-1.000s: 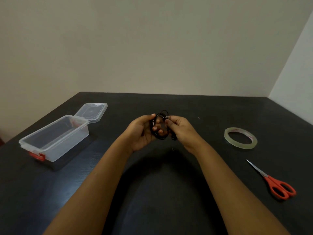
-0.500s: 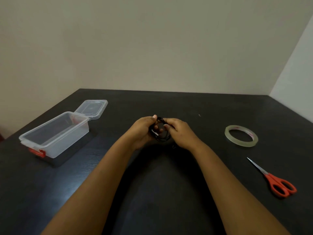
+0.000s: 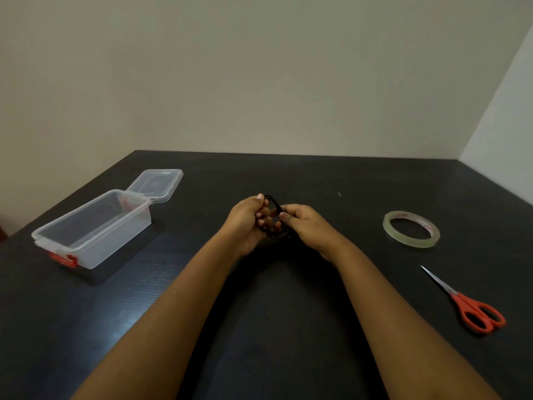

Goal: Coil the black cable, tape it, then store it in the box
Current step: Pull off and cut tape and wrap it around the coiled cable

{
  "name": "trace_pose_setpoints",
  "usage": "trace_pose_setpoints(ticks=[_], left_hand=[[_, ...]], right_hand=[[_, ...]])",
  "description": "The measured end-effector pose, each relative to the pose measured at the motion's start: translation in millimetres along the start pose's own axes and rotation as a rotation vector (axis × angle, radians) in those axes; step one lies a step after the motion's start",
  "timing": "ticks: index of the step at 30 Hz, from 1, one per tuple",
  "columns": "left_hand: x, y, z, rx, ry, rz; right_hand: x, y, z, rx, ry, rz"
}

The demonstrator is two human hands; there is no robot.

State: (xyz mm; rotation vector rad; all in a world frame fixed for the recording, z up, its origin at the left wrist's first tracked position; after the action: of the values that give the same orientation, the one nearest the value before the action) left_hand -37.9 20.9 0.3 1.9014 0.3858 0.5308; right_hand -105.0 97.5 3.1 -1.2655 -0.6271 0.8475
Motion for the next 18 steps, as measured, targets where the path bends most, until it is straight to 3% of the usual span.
trace_pose_setpoints(ticks=[6,13,18], left_hand=[[-2.1,-11.6,-6.6,-0.059,0.049,0.002],[-5.2,-23.5,-14.6,-0.164,0.035,0.036],[-8.1,-14.4,-5.8,-0.608,0.171,-0.096]], right_hand=[[6.5,-0.2,11.8,0.023,0.111,-0.027],[23.6,-11.0,64.0,0.268,0.355,-0.060],[71.1,-15.3,139.1,0.841,0.778,-0.258]])
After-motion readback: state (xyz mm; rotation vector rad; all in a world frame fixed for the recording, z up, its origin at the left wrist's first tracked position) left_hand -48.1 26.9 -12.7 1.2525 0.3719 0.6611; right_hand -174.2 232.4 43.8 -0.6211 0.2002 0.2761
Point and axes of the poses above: each hand's wrist, its own x-axis away from the middle knuckle, its own z-axis out of the back of the hand, y = z × x, the point moved 9 cm from there along -x, towards the middle knuckle, and after that the axes turned 7 degrees about -x, right-handed, at the moved point
